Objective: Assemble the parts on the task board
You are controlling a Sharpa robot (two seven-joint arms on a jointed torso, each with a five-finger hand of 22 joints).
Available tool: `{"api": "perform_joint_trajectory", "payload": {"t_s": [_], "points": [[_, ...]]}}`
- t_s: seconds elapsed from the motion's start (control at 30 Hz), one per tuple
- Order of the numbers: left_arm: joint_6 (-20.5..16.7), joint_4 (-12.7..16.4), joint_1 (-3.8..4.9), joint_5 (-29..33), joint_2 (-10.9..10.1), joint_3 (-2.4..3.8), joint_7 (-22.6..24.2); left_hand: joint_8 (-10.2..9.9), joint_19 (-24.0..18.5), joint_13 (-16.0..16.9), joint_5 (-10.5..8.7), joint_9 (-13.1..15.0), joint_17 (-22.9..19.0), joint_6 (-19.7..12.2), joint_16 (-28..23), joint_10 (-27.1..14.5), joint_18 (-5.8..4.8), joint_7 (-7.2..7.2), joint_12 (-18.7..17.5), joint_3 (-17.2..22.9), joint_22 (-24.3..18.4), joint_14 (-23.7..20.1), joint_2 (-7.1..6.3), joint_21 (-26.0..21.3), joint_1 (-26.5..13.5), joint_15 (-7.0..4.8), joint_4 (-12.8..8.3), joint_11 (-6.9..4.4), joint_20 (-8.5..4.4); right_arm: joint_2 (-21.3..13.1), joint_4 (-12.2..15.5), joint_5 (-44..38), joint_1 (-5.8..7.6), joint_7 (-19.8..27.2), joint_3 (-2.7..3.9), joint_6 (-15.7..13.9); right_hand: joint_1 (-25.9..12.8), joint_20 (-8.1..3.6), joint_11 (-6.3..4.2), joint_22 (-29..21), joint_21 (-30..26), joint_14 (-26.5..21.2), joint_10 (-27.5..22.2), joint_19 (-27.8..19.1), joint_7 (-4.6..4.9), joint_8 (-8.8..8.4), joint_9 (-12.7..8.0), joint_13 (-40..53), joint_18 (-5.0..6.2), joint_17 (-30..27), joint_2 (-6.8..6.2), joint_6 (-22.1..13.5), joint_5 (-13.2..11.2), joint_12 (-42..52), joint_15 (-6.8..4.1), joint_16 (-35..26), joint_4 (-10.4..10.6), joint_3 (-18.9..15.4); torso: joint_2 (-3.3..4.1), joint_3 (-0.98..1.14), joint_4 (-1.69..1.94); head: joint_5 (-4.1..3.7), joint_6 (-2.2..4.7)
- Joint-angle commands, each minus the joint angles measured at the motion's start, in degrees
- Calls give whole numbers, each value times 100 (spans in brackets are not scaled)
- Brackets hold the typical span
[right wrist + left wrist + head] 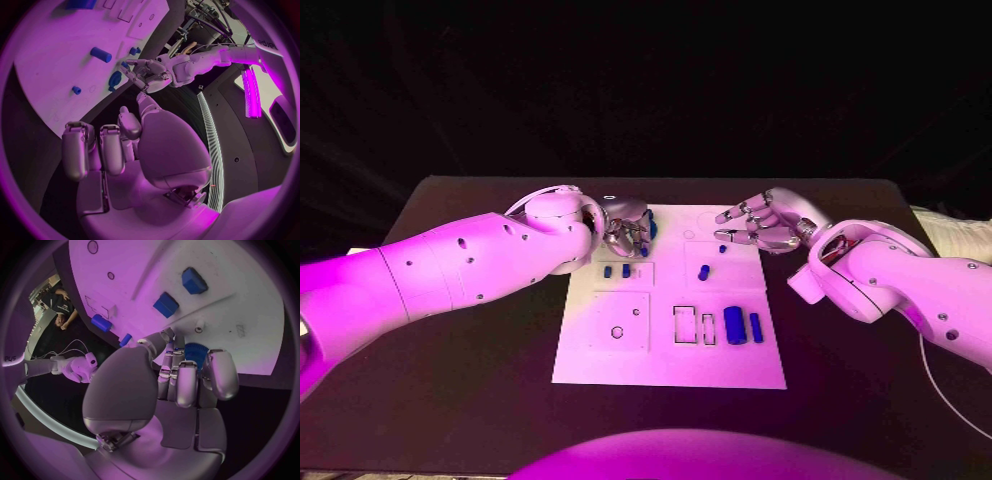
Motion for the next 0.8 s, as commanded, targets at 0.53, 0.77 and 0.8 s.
{"api": "perform_joint_trajectory", "payload": {"t_s": [0.53,0.77,0.8], "points": [[-17,374,17,499,-514,216,-264,36,45,7,-18,-4,-1,50,31,39,-89,-2,-1,0,616,235,-23,23,-69,-32,32,9,-15,5,-33,-13,-35,45,-1,92,8,12,-8,336,-36,377,7,-24,-10,4,0,-3,37,504,37,51,7,11,-54,-8,-11,-10,8,3,-1,50,41],[90,306,17,519,-548,217,-323,36,47,7,-19,-4,-1,53,32,42,-90,-3,-3,-3,620,235,-27,30,-72,-32,32,9,-15,4,-31,-12,-37,42,-2,92,8,12,-8,336,-36,377,7,-24,-10,4,0,-3,37,504,37,51,7,11,-54,-8,-11,-10,5,3,-1,62,40],[105,291,17,519,-545,216,-329,36,48,7,-19,-4,-2,54,32,43,-90,-4,-3,-4,620,235,-28,30,-73,-32,32,8,-15,4,-30,-12,-38,41,-2,92,8,12,-8,336,-36,377,7,-24,-10,4,0,-3,37,504,37,51,7,11,-54,-8,-11,-10,6,0,-3,63,37]]}}
